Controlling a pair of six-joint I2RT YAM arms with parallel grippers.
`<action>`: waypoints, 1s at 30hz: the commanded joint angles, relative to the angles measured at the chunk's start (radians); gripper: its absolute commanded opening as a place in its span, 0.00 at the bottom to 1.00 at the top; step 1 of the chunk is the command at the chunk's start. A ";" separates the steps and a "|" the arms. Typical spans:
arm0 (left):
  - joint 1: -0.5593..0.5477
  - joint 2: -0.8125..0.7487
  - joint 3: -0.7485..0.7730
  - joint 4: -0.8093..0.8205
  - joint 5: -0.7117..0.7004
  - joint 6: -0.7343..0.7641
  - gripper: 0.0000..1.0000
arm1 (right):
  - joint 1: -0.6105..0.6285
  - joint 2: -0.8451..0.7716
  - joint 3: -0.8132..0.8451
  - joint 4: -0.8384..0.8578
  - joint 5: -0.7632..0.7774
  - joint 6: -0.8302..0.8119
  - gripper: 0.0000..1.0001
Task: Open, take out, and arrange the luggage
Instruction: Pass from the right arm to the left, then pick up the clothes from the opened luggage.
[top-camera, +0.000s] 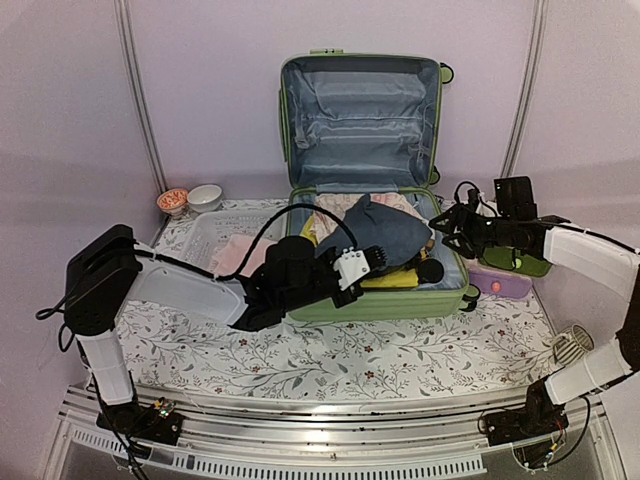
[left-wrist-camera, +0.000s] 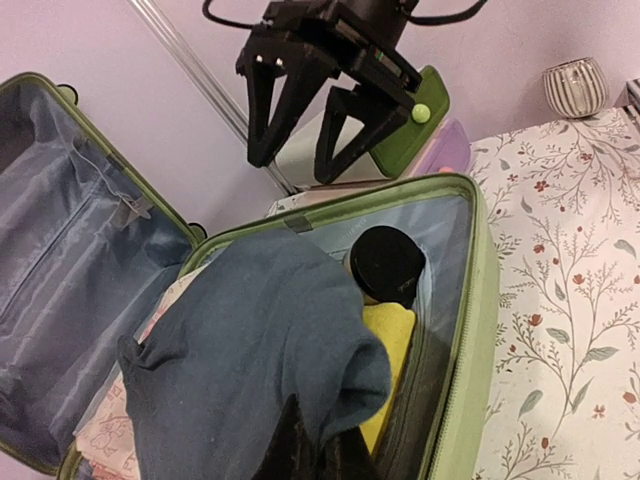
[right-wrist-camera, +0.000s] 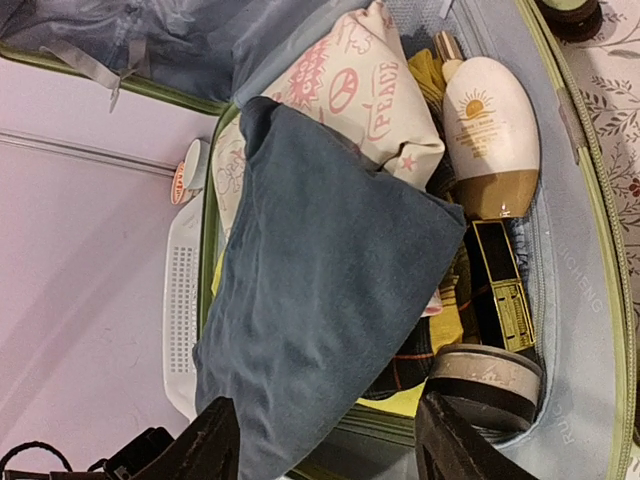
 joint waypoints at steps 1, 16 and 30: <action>-0.008 -0.040 -0.014 0.040 0.007 -0.017 0.00 | -0.018 0.055 0.026 0.026 -0.004 -0.032 0.61; -0.009 -0.043 -0.021 0.053 -0.001 -0.023 0.00 | -0.080 0.257 -0.057 0.368 -0.124 0.098 0.48; -0.010 -0.048 -0.023 0.052 -0.005 -0.022 0.00 | -0.086 0.315 -0.052 0.500 -0.201 0.196 0.08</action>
